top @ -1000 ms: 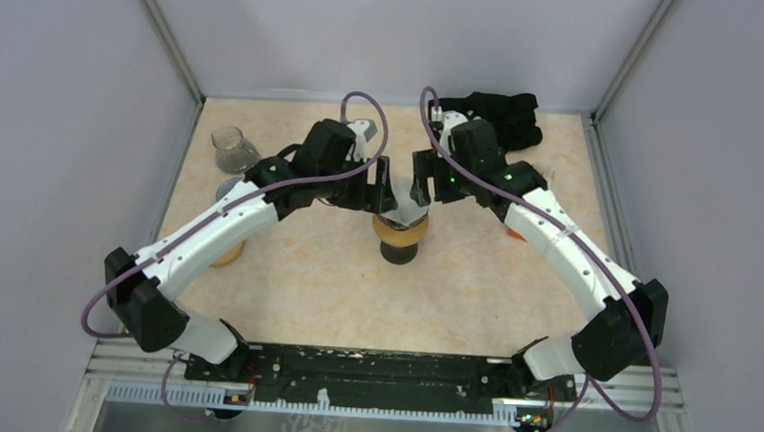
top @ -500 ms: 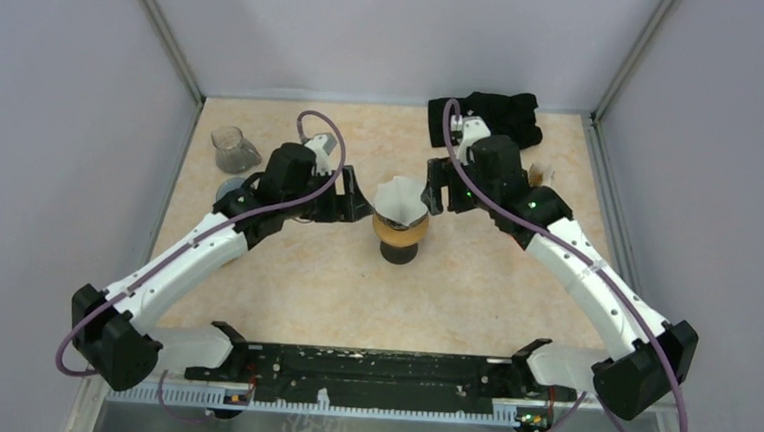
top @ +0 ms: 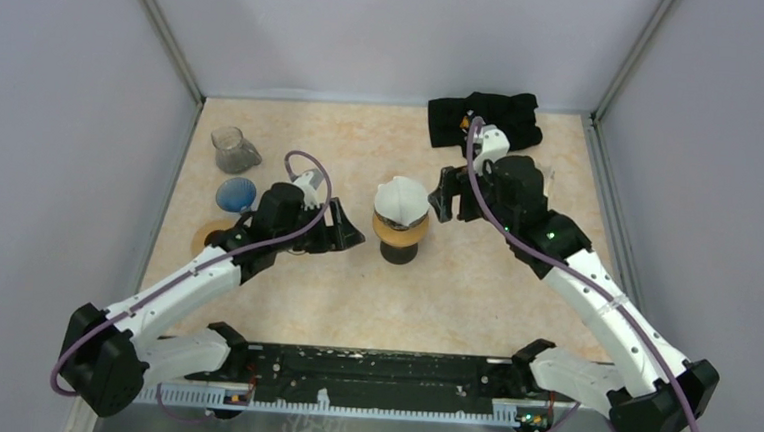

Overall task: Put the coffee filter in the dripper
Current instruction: Move the coffee server to the center of the board.

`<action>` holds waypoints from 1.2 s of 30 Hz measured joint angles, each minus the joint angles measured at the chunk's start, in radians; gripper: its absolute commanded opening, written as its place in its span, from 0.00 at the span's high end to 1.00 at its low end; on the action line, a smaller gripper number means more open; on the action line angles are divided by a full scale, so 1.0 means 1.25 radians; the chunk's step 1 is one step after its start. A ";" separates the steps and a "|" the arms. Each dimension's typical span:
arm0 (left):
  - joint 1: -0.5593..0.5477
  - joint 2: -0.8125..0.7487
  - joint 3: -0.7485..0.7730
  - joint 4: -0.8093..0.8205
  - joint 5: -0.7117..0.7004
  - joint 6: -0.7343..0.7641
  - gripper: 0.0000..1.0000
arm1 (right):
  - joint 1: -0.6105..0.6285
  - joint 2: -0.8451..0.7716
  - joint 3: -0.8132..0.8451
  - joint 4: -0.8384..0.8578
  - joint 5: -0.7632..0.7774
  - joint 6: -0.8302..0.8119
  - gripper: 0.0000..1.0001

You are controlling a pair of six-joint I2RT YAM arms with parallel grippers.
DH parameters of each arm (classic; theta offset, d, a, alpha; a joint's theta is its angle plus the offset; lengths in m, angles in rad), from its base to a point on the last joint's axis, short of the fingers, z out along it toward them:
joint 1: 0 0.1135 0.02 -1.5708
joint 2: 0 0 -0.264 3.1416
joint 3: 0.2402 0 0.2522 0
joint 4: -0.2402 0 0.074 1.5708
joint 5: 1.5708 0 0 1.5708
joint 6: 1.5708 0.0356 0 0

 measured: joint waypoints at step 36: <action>-0.057 0.422 -0.135 0.598 0.110 -0.188 0.43 | 0.000 -0.105 -0.080 0.066 0.109 -0.006 0.24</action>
